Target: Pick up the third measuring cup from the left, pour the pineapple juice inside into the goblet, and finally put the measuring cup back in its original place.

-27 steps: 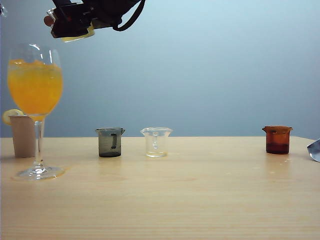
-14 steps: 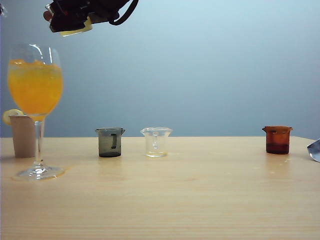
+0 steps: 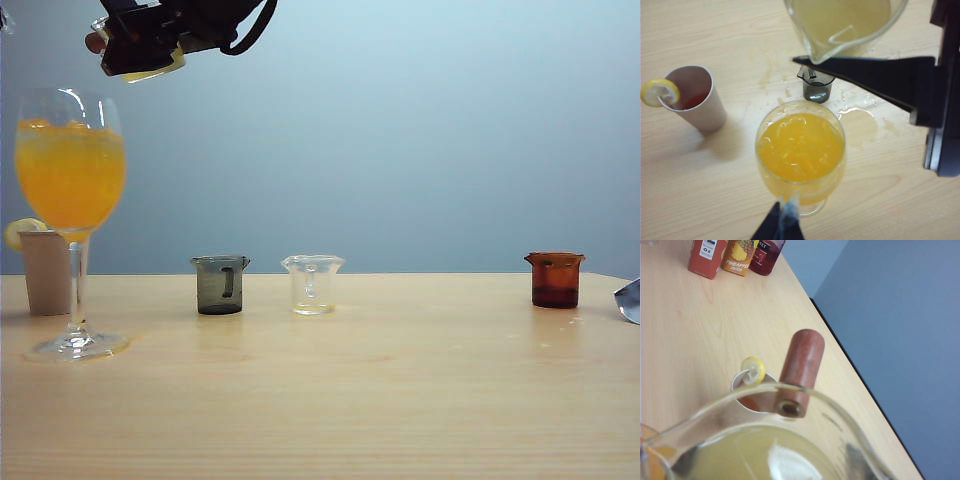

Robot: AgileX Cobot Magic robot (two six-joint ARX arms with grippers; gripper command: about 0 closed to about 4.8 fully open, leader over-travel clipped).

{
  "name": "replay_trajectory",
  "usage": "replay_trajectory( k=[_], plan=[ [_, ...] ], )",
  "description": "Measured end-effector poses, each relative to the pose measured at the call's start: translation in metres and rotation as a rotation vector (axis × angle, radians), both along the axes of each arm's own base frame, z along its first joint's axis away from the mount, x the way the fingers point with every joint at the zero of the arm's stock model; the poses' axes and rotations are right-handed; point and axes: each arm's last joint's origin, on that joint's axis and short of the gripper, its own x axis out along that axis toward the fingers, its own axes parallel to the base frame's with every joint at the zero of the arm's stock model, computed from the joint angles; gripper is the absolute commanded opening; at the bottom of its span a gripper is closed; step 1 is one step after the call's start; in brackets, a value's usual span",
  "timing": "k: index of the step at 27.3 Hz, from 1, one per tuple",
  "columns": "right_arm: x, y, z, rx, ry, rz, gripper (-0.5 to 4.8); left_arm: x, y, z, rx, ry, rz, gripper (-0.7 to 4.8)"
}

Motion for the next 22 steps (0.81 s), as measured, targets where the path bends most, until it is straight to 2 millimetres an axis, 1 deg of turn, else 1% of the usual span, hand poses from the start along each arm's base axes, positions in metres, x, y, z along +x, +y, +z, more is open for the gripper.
replay_trajectory(
  k=[7,22],
  plan=[
    [-0.0042,0.0036,0.0000,-0.055,-0.075,0.006,2.41,0.0000,0.0000,0.0000,0.000,0.000,0.000,-0.04],
    [-0.0039,0.0033,0.0001,-0.115,-0.157,0.012,2.41,0.0000,0.0000,0.0000,0.000,0.000,0.000,-0.04]
  ],
)
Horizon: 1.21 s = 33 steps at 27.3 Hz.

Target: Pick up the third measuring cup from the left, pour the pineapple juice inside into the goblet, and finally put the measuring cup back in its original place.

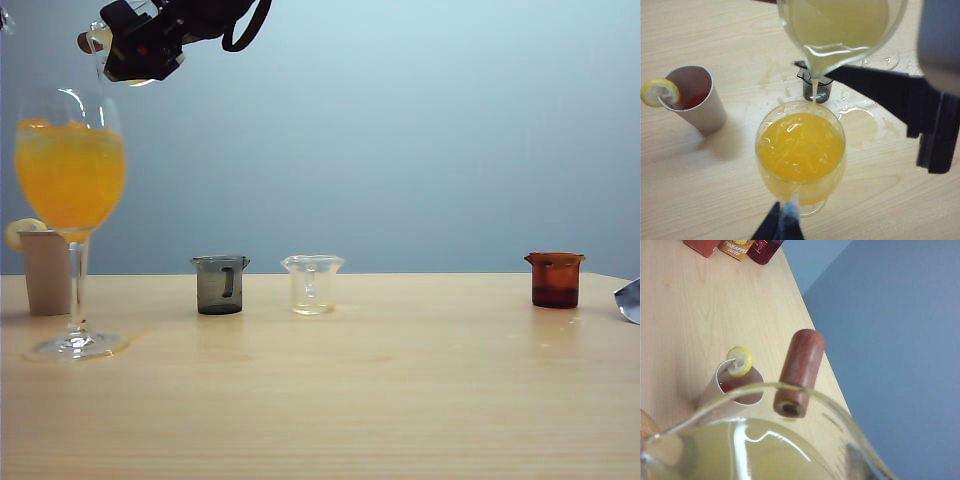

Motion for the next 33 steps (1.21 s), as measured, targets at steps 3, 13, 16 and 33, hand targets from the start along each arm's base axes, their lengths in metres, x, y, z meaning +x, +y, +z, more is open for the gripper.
replay_trajectory(
  k=[3,13,16,33],
  plan=[
    [0.0000,0.0000,0.0000,-0.016,-0.022,0.006,2.41,0.0000,0.0000,0.0000,0.000,0.000,0.000,-0.04],
    [-0.0041,0.0034,0.0000,-0.046,-0.061,0.002,2.41,0.0000,0.0000,0.0000,0.000,0.000,0.000,-0.04],
    [-0.0041,0.0034,0.0000,-0.049,-0.064,0.002,2.41,0.0000,0.0000,0.0000,0.000,0.000,0.000,-0.04],
    [-0.0040,0.0033,0.0000,-0.093,-0.121,0.016,2.41,0.0000,0.0000,0.0000,0.000,0.000,0.000,-0.04]
  ],
)
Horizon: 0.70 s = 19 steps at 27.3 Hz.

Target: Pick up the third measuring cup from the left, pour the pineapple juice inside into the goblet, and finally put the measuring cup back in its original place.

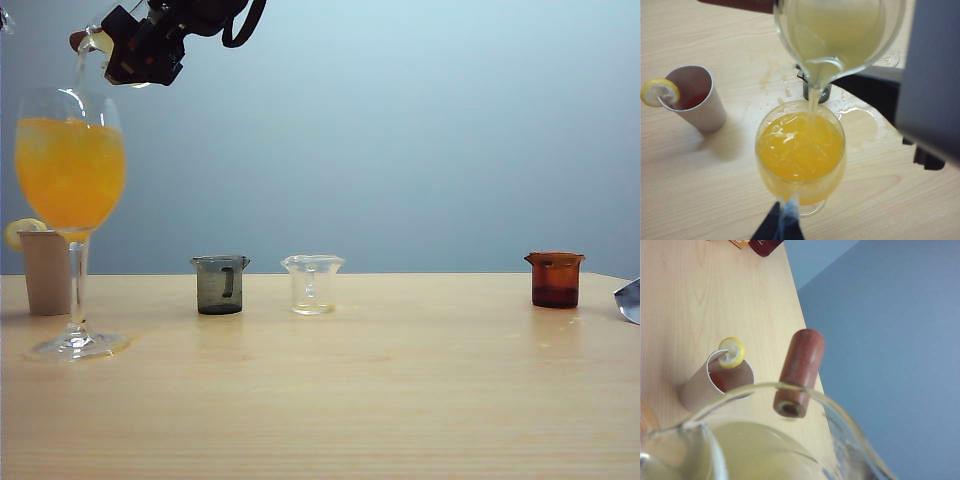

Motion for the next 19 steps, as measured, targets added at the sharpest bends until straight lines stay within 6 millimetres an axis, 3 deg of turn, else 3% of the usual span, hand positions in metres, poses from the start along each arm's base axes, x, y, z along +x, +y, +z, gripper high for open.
replay_trajectory(
  k=[19],
  plan=[
    [0.0001,0.0001,0.0006,-0.040,-0.061,0.014,2.41,0.0000,0.0000,0.0000,0.000,0.000,0.000,-0.04]
  ],
)
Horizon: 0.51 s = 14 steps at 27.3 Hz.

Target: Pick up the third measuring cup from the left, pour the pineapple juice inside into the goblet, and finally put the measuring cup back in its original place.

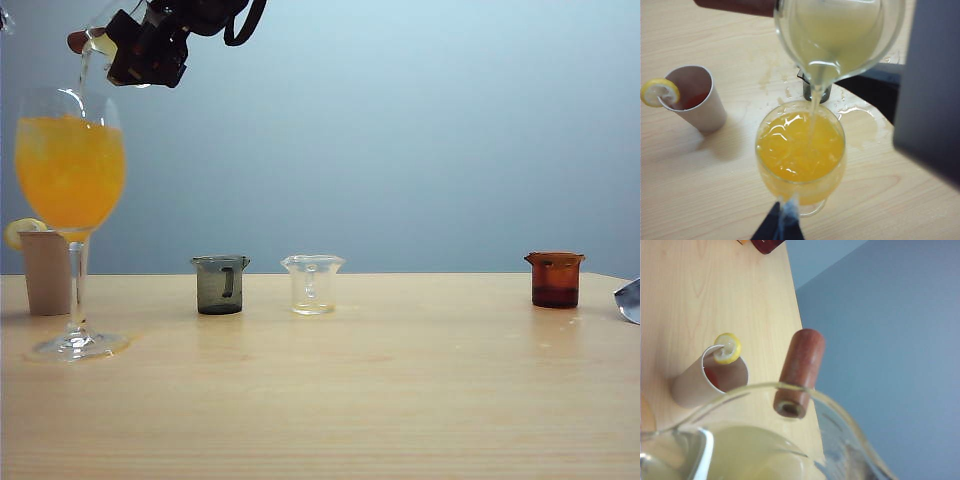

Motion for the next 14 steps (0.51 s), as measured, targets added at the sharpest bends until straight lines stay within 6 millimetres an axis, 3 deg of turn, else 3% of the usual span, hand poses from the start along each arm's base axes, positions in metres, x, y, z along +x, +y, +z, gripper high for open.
replay_trajectory(
  k=[14],
  plan=[
    [0.0018,-0.0002,0.0060,0.043,-0.044,-0.024,2.41,0.0000,0.0000,0.0000,0.000,0.000,0.000,-0.04]
  ],
)
